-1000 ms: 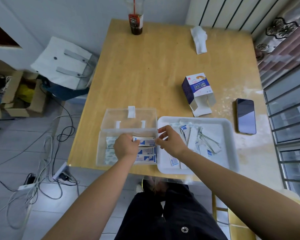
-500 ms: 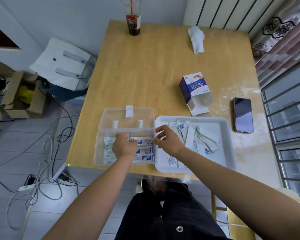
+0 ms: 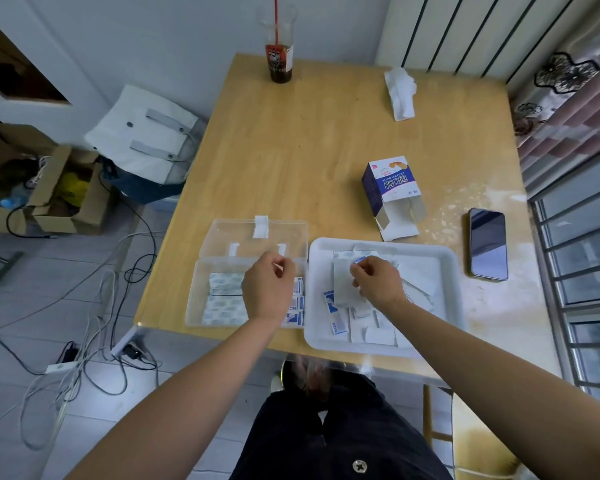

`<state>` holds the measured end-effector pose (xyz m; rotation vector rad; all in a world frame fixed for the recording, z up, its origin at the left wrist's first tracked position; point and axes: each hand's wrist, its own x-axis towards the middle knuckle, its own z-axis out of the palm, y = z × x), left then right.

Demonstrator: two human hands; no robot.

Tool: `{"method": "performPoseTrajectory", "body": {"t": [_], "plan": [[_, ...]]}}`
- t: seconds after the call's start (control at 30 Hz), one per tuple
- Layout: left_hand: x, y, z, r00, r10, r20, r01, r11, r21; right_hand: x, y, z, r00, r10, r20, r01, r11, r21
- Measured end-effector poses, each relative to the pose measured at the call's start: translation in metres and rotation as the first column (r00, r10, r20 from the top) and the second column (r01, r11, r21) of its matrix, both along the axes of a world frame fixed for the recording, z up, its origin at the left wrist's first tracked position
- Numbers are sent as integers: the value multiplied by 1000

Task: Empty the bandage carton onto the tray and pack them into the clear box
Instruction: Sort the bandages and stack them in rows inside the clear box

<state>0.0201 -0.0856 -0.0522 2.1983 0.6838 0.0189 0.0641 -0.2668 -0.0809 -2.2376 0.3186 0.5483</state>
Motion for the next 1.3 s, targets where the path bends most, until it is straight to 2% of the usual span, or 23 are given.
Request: {"method": "performPoseTrajectory", "body": {"t": [0.07,0.17,0.23,0.3,0.53,0.63,0.9,1.07,1.3], "plan": [[7,-26,5,990,-123,66,128,988,-83,7,-27,-4,1000,13,-19,-16,986,-163],[14,-58,2,937,-349,-9,342,925,-168,8,-48,-5,986,42,-160,-91,946,-310],[17,-72,-8,907,-405,-117,376,902,-212,9,-50,-7,967,67,-246,-156,918,-363],[19,-78,-18,891,-400,-215,345,904,-252,11,-47,-10,961,90,-262,-188,906,-378],[25,-84,-34,857,-375,-354,255,905,-340,17,-59,-15,959,136,-247,-203,942,-268],[33,-92,-39,858,-362,-364,229,905,-359,17,-72,-18,963,143,-227,-189,962,-198],[41,-107,-46,858,-359,-367,220,903,-370,21,-79,-23,974,137,-178,-168,971,-170],[42,-115,-46,872,-310,-378,78,851,-519,18,-75,-28,976,164,-145,-188,966,-177],[40,-122,-48,890,-276,-364,70,870,-489,15,-75,-32,990,98,-99,-108,988,-107]]}}
